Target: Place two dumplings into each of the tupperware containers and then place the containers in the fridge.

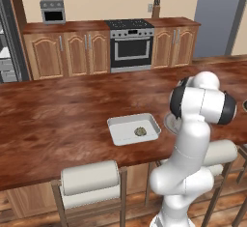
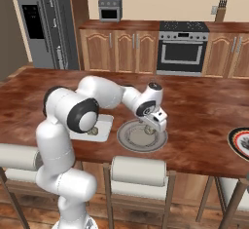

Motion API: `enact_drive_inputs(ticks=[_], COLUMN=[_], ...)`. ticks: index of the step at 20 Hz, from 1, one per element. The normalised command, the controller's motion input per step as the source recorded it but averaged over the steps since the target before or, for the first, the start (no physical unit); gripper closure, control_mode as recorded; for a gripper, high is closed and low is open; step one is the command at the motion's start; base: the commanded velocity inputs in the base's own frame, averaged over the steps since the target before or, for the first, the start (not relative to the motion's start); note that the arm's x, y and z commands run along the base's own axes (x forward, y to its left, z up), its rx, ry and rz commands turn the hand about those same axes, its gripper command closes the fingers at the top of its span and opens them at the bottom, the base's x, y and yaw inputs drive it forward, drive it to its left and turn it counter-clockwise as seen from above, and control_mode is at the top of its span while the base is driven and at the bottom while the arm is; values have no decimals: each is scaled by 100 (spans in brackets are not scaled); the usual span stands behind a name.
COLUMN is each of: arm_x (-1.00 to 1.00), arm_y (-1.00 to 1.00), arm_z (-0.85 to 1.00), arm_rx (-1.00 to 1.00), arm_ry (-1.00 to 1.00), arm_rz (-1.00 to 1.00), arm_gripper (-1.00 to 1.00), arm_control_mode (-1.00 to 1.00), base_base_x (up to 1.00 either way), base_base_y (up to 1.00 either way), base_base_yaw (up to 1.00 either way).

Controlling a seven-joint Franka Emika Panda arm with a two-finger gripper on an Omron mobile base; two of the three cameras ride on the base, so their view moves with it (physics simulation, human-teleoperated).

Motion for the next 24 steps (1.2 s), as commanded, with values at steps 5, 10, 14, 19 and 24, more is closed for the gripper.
enact_drive_inputs(ticks=[5,10,14,19,24], arm_x=[1,-1,29,53,15], arm_y=[0,0,0,-6,-29], arm_z=[-9,-2,2,0,0], arm_rx=[-7,-8,-1,0,0], arm_ry=[-31,0,10,8,8], arm_rz=[11,0,0,0,0], arm_gripper=[-100,-100,-100,-100,-100], arm_control_mode=[-100,-100,-100,-100,-100], base_base_x=[0,0,0,0,0], base_base_y=[0,0,0,0,0], base_base_yaw=[0,0,0,0,0])
